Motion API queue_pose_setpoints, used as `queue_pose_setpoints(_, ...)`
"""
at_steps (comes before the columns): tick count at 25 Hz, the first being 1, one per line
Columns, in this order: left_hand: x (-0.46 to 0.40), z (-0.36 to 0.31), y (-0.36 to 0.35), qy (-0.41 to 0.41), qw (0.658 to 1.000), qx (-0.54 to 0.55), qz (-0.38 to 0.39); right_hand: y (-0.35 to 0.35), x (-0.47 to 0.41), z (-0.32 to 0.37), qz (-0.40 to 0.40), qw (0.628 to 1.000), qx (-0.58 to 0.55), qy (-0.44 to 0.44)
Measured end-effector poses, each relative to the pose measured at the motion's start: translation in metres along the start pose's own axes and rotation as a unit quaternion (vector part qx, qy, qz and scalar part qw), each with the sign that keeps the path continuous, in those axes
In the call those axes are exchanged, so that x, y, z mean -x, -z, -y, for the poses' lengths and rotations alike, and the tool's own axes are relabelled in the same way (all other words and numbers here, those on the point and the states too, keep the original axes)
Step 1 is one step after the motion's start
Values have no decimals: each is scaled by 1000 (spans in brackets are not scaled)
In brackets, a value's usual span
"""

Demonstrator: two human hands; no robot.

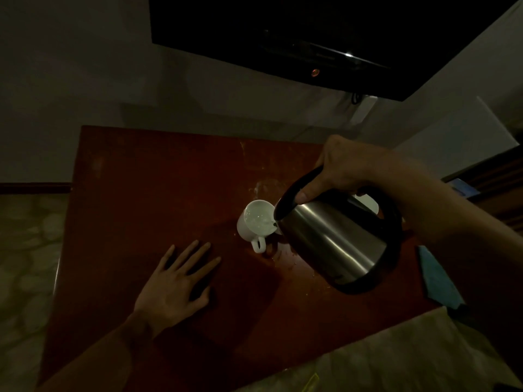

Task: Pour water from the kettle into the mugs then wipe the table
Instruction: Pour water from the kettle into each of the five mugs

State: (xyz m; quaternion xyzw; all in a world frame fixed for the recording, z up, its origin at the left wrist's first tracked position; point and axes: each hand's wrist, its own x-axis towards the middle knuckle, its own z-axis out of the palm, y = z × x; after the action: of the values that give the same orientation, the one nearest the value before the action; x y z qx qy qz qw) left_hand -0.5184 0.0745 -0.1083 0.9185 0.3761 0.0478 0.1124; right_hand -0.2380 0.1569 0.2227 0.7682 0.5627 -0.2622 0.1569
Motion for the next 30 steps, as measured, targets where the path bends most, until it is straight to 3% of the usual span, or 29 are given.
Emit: queue_pose_setpoints(30,0,-1,1,4,1000,-2,-6,9,0,0,9,1000,13,6)
